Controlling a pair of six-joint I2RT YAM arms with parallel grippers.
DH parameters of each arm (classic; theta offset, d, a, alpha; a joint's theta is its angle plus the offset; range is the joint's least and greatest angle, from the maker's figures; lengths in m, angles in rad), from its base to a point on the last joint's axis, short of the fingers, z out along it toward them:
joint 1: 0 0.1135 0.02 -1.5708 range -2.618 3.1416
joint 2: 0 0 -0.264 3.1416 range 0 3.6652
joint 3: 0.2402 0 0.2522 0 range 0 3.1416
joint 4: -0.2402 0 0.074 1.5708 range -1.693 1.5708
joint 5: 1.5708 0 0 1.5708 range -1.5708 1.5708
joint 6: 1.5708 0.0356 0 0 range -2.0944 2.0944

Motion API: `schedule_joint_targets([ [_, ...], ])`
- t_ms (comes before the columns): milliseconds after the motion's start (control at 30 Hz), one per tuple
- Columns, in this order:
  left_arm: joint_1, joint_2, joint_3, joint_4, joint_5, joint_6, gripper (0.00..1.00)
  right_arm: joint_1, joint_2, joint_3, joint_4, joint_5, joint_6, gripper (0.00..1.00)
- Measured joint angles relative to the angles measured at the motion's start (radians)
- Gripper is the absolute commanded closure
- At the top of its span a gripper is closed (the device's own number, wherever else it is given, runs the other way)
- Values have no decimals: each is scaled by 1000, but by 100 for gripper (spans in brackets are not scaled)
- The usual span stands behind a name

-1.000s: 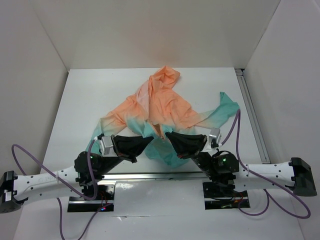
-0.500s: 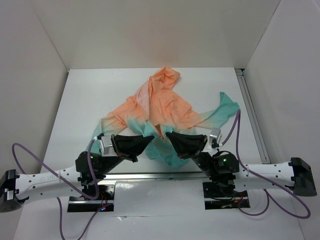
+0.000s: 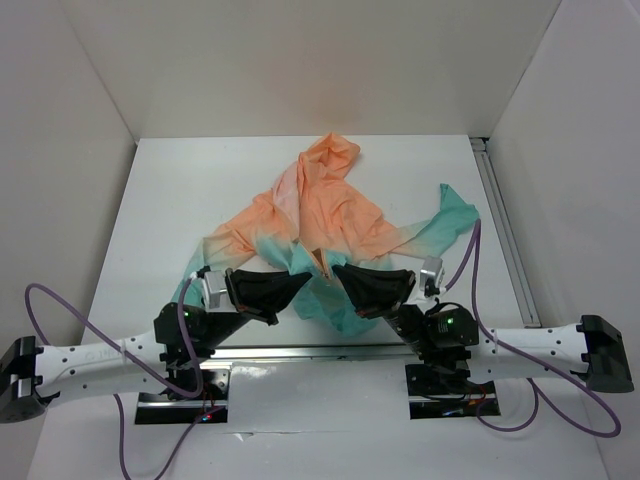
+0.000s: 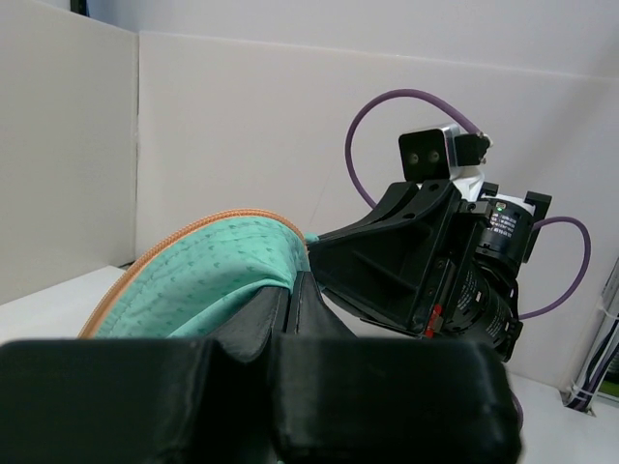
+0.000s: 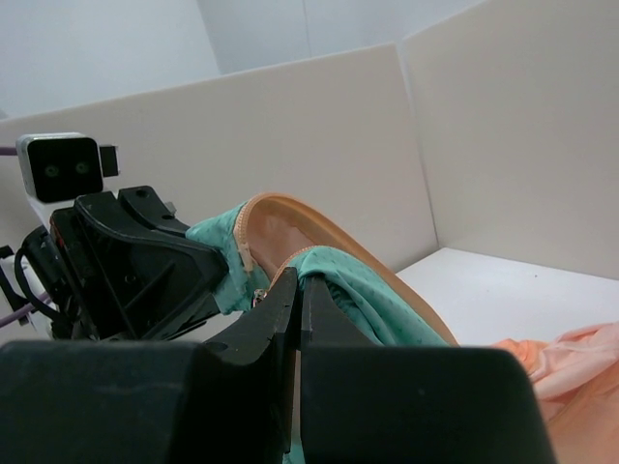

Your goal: Zip up the jacket

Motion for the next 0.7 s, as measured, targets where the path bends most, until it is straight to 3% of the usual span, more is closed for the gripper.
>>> schedule_joint_targets([
  [700, 0, 19, 0, 31, 6, -25, 100, 0, -19, -5, 41, 0, -3, 100],
])
